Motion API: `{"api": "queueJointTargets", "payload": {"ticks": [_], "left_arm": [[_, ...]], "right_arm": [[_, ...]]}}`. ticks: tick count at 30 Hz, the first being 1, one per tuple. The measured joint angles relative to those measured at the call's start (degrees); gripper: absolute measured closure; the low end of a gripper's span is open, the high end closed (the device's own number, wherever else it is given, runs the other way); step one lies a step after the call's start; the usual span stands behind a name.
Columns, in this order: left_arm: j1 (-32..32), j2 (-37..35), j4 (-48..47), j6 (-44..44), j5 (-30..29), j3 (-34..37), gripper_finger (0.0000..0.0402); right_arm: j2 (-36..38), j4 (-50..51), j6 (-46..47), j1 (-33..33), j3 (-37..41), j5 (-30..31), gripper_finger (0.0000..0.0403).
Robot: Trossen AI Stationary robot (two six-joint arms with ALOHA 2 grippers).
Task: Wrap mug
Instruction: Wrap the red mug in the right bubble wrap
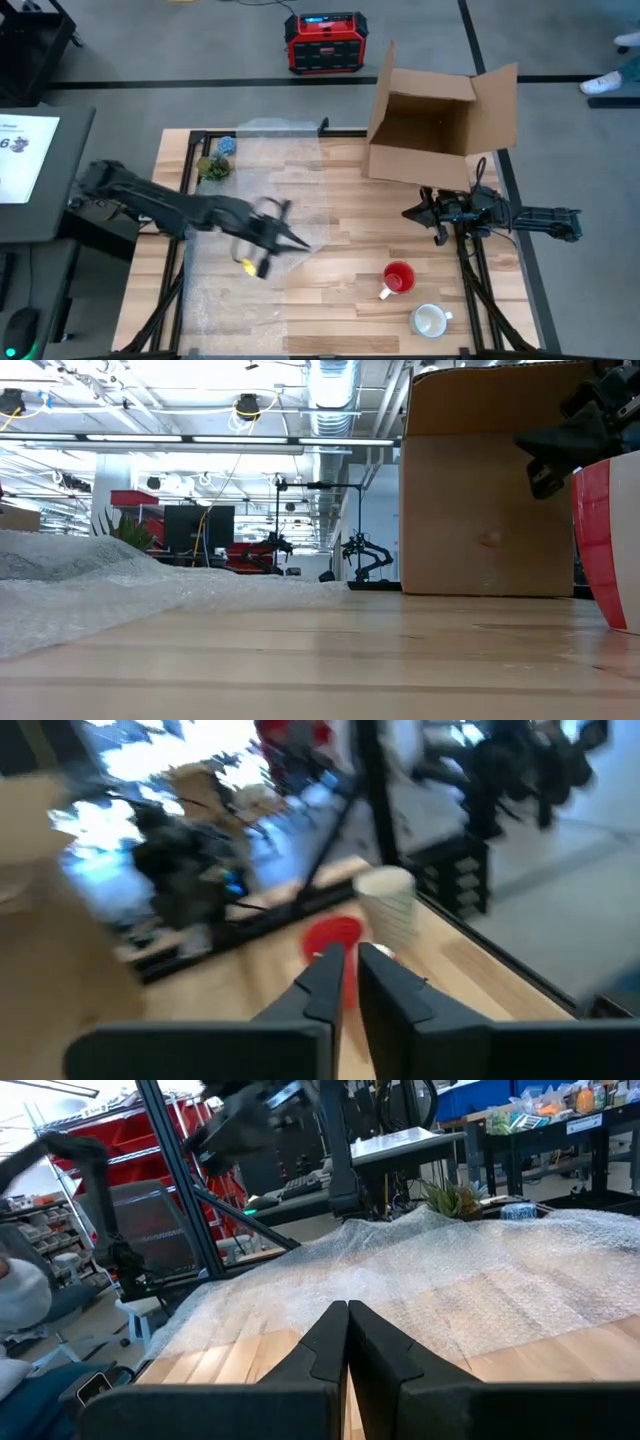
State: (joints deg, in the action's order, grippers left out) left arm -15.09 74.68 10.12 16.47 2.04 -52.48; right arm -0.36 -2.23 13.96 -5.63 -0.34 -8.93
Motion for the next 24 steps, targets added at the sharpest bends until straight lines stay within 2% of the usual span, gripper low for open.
{"api": "queueJointTargets", "payload": {"ticks": [5, 10, 16, 24], "left_arm": [[0.0, 17.1, -9.2, 5.3, 6.8, -16.7, 0.0326], [-1.3, 30.3, -21.9, 15.0, 7.9, -32.6, 0.028], [-2.0, 41.6, -29.9, 25.8, 8.1, -49.1, 0.0255], [0.0, 55.0, -39.2, 30.4, 7.7, -64.9, 0.0222]], "right_arm": [[0.0, 0.0, 0.0, 0.0, 0.0, 0.0, 0.0403], [0.0, -0.1, 0.0, 0.0, 0.0, 0.0, 0.0403], [0.0, -0.1, 0.0, 0.0, 0.0, 0.0, 0.0403], [0.0, -0.2, 0.0, 0.0, 0.0, 0.0, 0.0403]]}}
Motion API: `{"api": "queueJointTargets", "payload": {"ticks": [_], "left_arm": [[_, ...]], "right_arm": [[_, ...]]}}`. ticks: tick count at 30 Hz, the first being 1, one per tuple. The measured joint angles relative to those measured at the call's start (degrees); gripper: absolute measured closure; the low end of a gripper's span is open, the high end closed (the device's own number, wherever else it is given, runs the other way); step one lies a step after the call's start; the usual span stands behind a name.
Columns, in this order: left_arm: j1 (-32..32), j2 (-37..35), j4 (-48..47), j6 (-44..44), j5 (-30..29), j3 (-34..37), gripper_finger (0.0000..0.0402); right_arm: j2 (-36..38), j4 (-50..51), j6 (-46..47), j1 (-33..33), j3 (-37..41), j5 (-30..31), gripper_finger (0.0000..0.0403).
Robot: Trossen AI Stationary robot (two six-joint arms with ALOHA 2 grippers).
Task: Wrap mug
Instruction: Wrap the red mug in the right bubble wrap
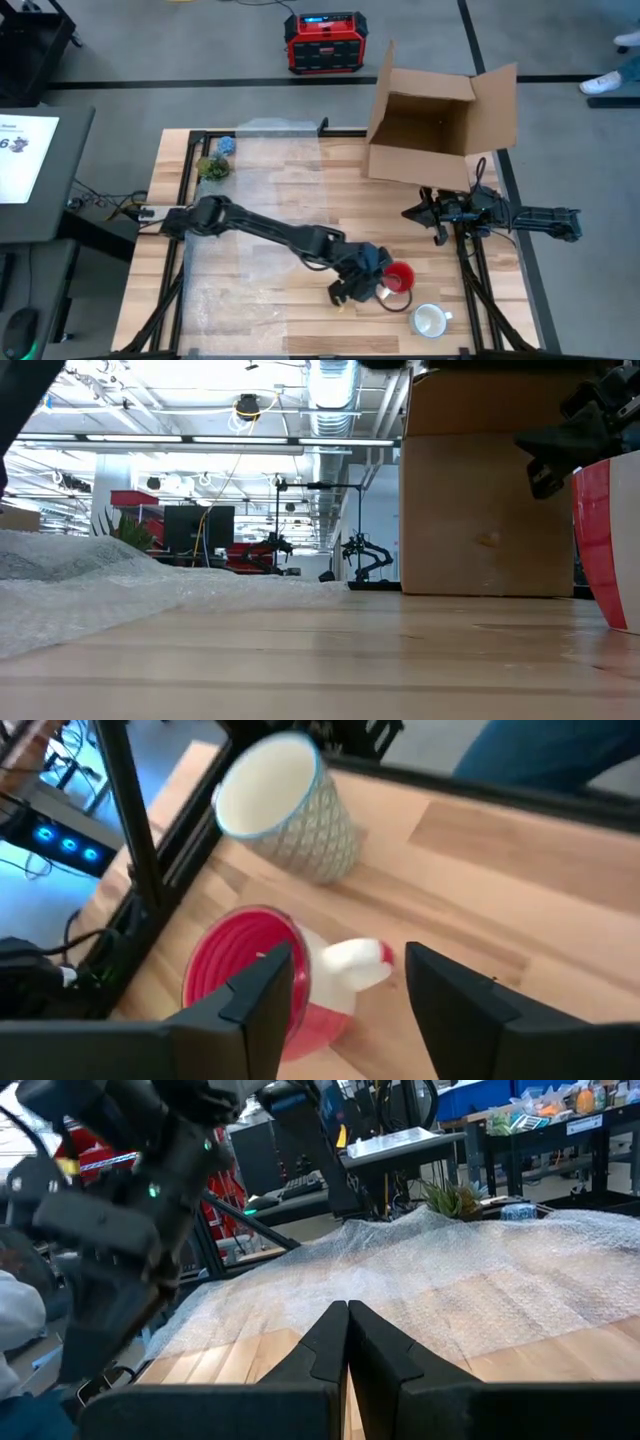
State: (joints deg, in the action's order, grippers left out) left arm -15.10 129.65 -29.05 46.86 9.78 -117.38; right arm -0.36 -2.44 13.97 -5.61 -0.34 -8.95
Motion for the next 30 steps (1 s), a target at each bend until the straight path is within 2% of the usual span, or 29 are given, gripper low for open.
{"api": "queueJointTargets", "payload": {"ticks": [6, 13, 30], "left_arm": [[1.0, 4.7, 0.1, 2.2, -1.1, -4.4, 0.0199], [2.1, 5.5, -0.4, 5.1, -2.3, -4.1, 0.0197], [3.1, 7.4, 1.9, 15.5, -3.7, -2.2, 0.0238]], "right_arm": [[0.0, -0.1, 0.0, 0.0, 0.0, 0.0, 0.0403], [0.0, -0.1, 0.0, 0.0, 0.0, 0.0, 0.0403], [0.0, -0.1, 0.0, 0.0, 0.0, 0.0, 0.0403]]}}
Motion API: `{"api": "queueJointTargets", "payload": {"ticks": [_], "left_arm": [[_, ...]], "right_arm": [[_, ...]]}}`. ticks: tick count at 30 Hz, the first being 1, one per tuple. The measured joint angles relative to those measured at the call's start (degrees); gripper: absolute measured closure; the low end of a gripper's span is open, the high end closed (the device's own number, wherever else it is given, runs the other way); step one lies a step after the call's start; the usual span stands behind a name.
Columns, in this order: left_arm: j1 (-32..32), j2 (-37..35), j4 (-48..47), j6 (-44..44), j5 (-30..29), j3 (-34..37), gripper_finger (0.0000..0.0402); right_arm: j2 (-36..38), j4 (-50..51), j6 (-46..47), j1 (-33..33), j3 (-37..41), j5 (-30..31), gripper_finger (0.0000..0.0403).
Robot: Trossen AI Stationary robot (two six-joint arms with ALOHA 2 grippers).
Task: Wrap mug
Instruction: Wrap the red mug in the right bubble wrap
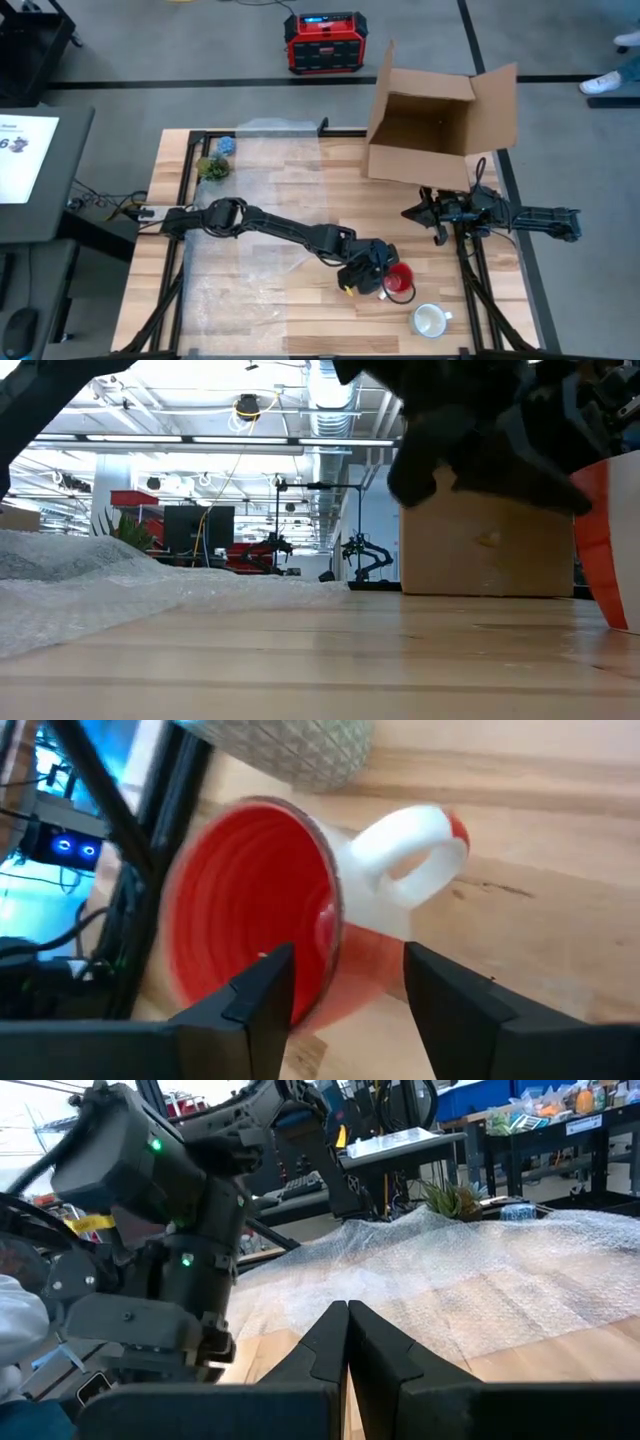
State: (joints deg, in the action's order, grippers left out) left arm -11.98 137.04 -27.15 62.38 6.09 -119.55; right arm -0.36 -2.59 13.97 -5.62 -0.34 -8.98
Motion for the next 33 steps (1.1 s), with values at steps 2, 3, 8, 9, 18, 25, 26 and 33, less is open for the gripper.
{"api": "queueJointTargets", "payload": {"ticks": [2, 3, 8, 9, 18, 25, 26, 33], "left_arm": [[-0.1, 0.8, 1.6, 1.4, -0.4, -0.1, 0.0239], [-0.2, 0.8, 1.3, 1.8, -1.0, -0.1, 0.0239], [-0.5, 1.8, 1.1, 2.0, -1.9, -0.1, 0.024], [-0.5, 1.9, 0.8, 2.1, -1.9, -0.1, 0.0241], [-0.6, 2.1, 0.6, 0.5, -2.2, 0.0, 0.0357], [-2.4, 1.7, -3.3, -3.0, -6.9, -0.7, 0.0397], [-2.9, 1.6, -6.0, -4.0, -7.1, -1.5, 0.0398], [-6.4, 0.5, -29.9, -15.9, -7.9, -11.6, 0.04]], "right_arm": [[0.0, 0.0, 0.0, 0.0, 0.0, 0.0, 0.0403], [0.0, 0.0, 0.0, 0.0, 0.0, 0.0, 0.0403], [0.0, 0.0, 0.0, 0.0, 0.0, 0.0, 0.0403], [0.0, 0.0, 0.0, 0.0, 0.0, 0.0, 0.0403], [0.0, 0.0, 0.0, 0.0, 0.0, 0.0, 0.0403], [0.0, 0.0, 0.0, 0.0, 0.0, 0.0, 0.0403], [0.0, 0.0, 0.0, 0.0, 0.0, 0.0, 0.0403], [0.0, 0.0, 0.0, 0.0, 0.0, 0.0, 0.0403]]}}
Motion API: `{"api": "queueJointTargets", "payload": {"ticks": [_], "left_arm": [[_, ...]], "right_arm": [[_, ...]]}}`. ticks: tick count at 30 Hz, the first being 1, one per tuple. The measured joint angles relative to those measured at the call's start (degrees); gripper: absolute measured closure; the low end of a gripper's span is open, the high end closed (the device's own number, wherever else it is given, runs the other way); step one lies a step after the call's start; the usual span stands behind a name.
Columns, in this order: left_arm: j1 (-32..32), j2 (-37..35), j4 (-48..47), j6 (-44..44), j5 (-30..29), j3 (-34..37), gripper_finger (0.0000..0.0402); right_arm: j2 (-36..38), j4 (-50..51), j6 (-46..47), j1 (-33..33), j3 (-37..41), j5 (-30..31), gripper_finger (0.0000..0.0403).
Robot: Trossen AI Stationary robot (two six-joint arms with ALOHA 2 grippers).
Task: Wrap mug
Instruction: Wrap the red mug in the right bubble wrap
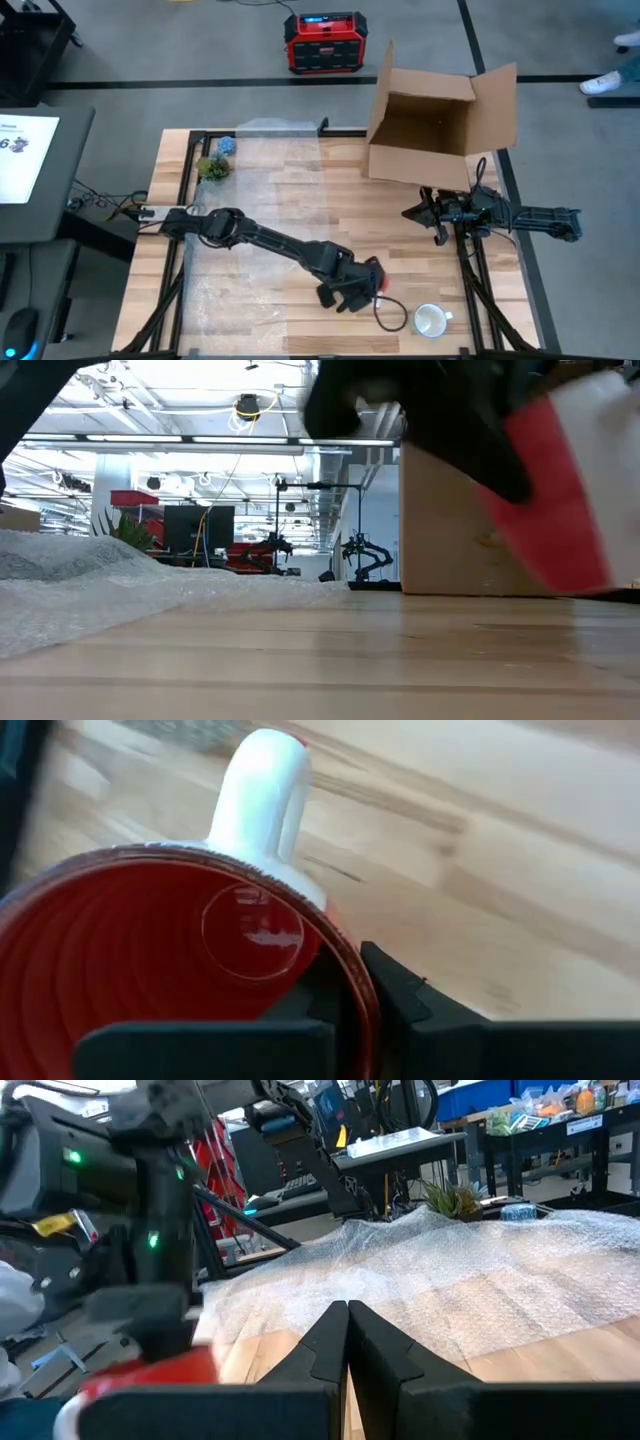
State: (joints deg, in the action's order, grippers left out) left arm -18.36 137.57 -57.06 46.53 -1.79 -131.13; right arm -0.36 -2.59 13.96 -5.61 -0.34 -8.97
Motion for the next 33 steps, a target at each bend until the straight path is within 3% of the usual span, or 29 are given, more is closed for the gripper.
{"api": "queueJointTargets", "payload": {"ticks": [6, 11, 16, 22, 33], "left_arm": [[-1.5, -0.2, -20.5, -18.4, -0.5, -3.5, 0.0401], [-3.7, -0.2, -25.4, -26.3, -0.3, -1.9, 0.0401], [-5.6, -0.2, -22.3, -32.9, 1.6, -1.9, 0.0401], [-6.8, -0.2, -11.7, -43.9, 4.7, -1.9, 0.0401], [-7.6, 0.3, 2.5, -54.0, 6.3, -1.9, 0.0401]], "right_arm": [[0.0, 0.0, 0.0, 0.0, 0.0, 0.0, 0.0403], [0.0, 0.0, 0.0, 0.0, 0.0, 0.0, 0.0403], [0.0, 0.0, 0.0, 0.0, 0.0, 0.0, 0.0403], [0.0, 0.0, 0.0, 0.0, 0.0, 0.0, 0.0403], [0.0, 0.0, 0.0, 0.0, 0.0, 0.0, 0.0403]]}}
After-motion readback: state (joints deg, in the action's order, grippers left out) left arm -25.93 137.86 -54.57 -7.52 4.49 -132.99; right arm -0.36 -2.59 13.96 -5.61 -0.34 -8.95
